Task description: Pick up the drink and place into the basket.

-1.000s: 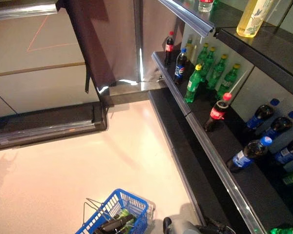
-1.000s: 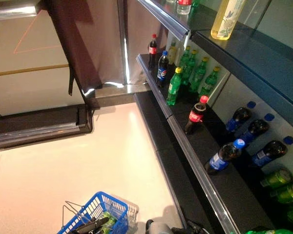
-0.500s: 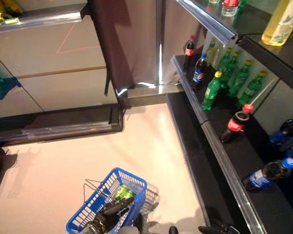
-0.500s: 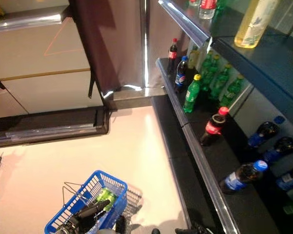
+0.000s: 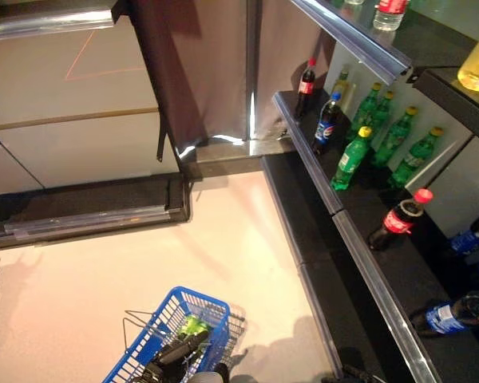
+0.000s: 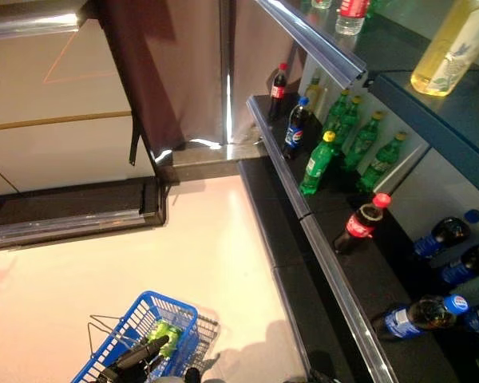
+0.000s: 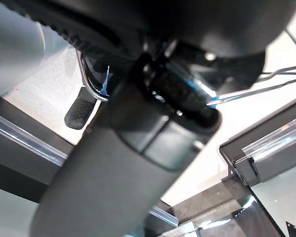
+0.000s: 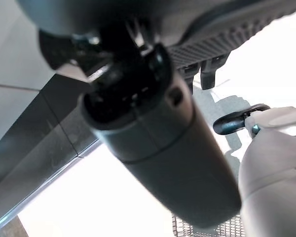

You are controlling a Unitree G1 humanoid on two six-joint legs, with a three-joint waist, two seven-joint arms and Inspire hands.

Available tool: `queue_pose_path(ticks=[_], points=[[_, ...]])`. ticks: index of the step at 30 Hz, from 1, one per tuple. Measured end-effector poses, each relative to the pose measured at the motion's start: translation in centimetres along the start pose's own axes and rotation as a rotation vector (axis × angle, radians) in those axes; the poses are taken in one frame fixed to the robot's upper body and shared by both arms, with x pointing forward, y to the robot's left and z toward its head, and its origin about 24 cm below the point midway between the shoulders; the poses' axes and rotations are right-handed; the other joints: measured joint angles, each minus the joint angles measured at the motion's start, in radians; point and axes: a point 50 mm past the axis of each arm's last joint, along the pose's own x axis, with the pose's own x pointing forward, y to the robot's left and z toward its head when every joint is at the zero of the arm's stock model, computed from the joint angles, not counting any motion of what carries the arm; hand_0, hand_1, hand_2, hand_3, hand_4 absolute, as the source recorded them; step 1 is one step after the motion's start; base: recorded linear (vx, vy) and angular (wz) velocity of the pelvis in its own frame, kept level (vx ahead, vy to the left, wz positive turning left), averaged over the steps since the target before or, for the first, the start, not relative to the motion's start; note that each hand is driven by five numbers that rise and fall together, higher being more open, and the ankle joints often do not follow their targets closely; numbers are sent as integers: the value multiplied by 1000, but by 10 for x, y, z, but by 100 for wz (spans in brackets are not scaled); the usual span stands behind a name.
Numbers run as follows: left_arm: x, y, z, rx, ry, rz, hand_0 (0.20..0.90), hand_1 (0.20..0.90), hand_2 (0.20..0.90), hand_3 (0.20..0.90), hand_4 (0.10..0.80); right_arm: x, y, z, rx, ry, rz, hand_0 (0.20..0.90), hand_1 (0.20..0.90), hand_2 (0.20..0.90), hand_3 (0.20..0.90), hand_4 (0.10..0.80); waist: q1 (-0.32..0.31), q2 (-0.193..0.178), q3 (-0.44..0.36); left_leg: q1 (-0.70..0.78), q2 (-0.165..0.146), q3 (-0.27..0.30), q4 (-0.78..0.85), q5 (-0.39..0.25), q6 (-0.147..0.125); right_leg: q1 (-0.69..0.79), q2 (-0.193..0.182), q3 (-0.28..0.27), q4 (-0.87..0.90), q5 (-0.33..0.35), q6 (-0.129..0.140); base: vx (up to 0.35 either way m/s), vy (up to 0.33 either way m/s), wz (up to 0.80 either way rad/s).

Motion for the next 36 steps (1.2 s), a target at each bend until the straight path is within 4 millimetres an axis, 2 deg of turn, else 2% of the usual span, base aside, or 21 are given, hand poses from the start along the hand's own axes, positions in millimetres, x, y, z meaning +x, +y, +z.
queue_pose_path(ticks=[1, 5, 7, 8, 9, 11, 13, 16, 18, 19, 20, 22, 25, 26, 29, 30, 31, 33, 34, 35, 36], points=[[0, 0, 0, 0, 1, -1, 300, 300, 300, 200, 100, 1, 3, 4, 4, -15, 7, 900, 900, 900, 900, 800, 10, 5, -2, 2, 2, -17, -16, 6, 6, -32, 10, 0, 45, 0, 0, 134, 115, -37], [1, -2, 3, 9, 11, -3, 300, 300, 300, 200, 100, 3, 9, 18, 12, -76, 27, 900, 900, 900, 900, 800, 6, 8, 0, 49, 19, -2, -74, 29, 27, -158, 32, -8, 272, -4, 7, 94, 168, -41], [0, 0, 7, 46, 26, 0, 300, 300, 300, 200, 100, 3, 11, 17, 14, -79, 34, 900, 900, 900, 900, 800, 3, -1, -2, 72, 29, 34, -97, 36, 42, -223, 16, -49, 390, 2, 28, 58, 131, -51], [-1, 1, 10, 70, 37, 2, 300, 300, 300, 200, 100, 3, 13, 17, 15, -78, 41, 900, 900, 900, 900, 800, 13, -3, -3, 81, 44, 91, -115, 39, 50, -247, -8, -154, 421, 17, 21, 39, 4, -78], [-2, 4, 11, 73, 38, 9, 300, 300, 300, 200, 100, 4, 14, 18, 15, -80, 45, 900, 900, 900, 900, 800, 16, -2, -2, 86, 46, 131, -122, 37, 54, -253, -33, -214, 423, 14, 26, 17, -29, -76], [-4, 7, 8, 73, 47, 19, 300, 300, 300, 200, 100, 4, 15, 19, 16, -86, 47, 900, 900, 900, 900, 800, 13, -3, -3, 93, 45, 171, -134, 37, 58, -255, -74, -256, 380, 8, 38, -44, -32, -70], [-5, 9, 7, 72, 45, 26, 300, 300, 300, 200, 100, 4, 16, 20, 33, -94, 49, 900, 900, 900, 900, 800, 12, -1, -3, 85, 48, 230, -133, 34, 63, -237, -127, -337, 309, 12, 43, -81, -2, -89], [-8, 12, 5, 70, 50, 37, 300, 300, 300, 200, 100, 3, 16, 14, 41, -83, 49, 900, 900, 900, 900, 800, 8, -1, -6, 93, 51, 307, -133, 28, 62, -209, -168, -345, 287, 26, 62, -84, 24, -82], [-9, 14, 3, 70, 56, 44, 300, 300, 300, 200, 100, 2, 15, 9, 41, -70, 47, 900, 900, 900, 900, 800, 9, -3, -10, 105, 54, 366, -133, 25, 53, -185, -190, -398, 286, 64, 50, -91, -40, -82], [-10, 16, 1, 68, 60, 48, 300, 300, 300, 200, 100, 2, 15, 6, 42, -63, 45, 900, 900, 900, 900, 800, 7, -12, -26, 105, 59, 397, -134, 23, 41, -175, -192, -403, 287, 86, 39, -127, -90, -89], [-12, 18, -2, 65, 66, 55, 300, 300, 300, 200, 100, 2, 15, 4, 44, -60, 44, 900, 900, 900, 900, 800, 10, -8, -38, 105, 62, 416, -132, 26, 23, -178, -186, -410, 270, 85, 47, -178, -112, -91], [-12, 18, -6, 55, 73, 56, 300, 300, 300, 200, 100, 1, 13, 3, 43, -60, 38, 900, 900, 900, 900, 800, 15, -2, -56, 102, 64, 428, -131, 24, 13, -179, -136, -417, 193, 94, 57, -167, -183, -115], [-14, 20, -9, 31, 65, 71, 300, 300, 300, 200, 100, 2, 15, 11, 38, -86, 44, 900, 900, 900, 900, 800, 8, 0, -63, 102, 72, 434, -131, 17, -4, -174, -88, -405, 66, 131, 30, -147, -230, -121], [-14, 21, -9, 31, 63, 74, 300, 300, 300, 200, 100, 2, 15, 10, 38, -83, 44, 900, 900, 900, 900, 800, 5, 0, -70, 102, 80, 446, -130, 17, -8, -174, -69, -402, 14, 163, 13, -152, -239, -84], [-18, 26, -8, 25, 50, 93, 300, 300, 300, 200, 100, 0, 14, -5, 46, -34, 40, 900, 900, 900, 900, 800, -17, -7, -88, 104, 116, 511, -131, 24, -32, -177, -58, -435, 16, 137, -30, -150, -248, -65], [-20, 29, -7, 33, 50, 103, 300, 300, 300, 200, 100, -1, 13, -12, 50, -17, 38, 900, 900, 900, 900, 800, -21, -19, -96, 106, 122, 521, -119, 20, -43, -188, -57, -436, 35, 138, -21, -88, -164, -57], [-21, 31, -7, 46, 52, 107, 300, 300, 300, 200, 100, -3, 11, -19, 54, -2, 32, 900, 900, 900, 900, 800, -38, -25, -102, 104, 132, 510, -93, 13, -51, -197, -39, -415, 29, 138, -24, -45, -118, -58], [-22, 32, -9, 55, 57, 110, 300, 300, 300, 200, 100, -3, 9, -19, 52, -1, 26, 900, 900, 900, 900, 800, -37, -22, -102, 105, 139, 454, -72, 2, -43, -195, -16, -380, 8, 146, -34, -39, -44, -71], [-23, 33, -9, 58, 52, 114, 300, 300, 300, 200, 100, -3, 9, -20, 51, 1, 27, 900, 900, 900, 900, 800, -25, -33, -100, 97, 132, 345, -18, -13, -18, -196, 1, -322, -4, 159, -55, 12, 18, -147], [-26, 37, -9, 47, 32, 125, 300, 300, 300, 200, 100, -1, 13, -13, 23, -5, 41, 900, 900, 900, 900, 800, -15, -52, -101, 40, 106, 137, 100, -52, -2, -202, -6, -184, -14, 176, -71, 106, 49, -159], [-27, 38, -12, 37, 30, 125, 300, 300, 300, 200, 100, -1, 12, -11, 13, -8, 41, 900, 900, 900, 900, 800, -7, -50, -104, 37, 90, 66, 93, -61, -16, -205, -4, -155, -18, 179, -70, 74, 141, -181]])
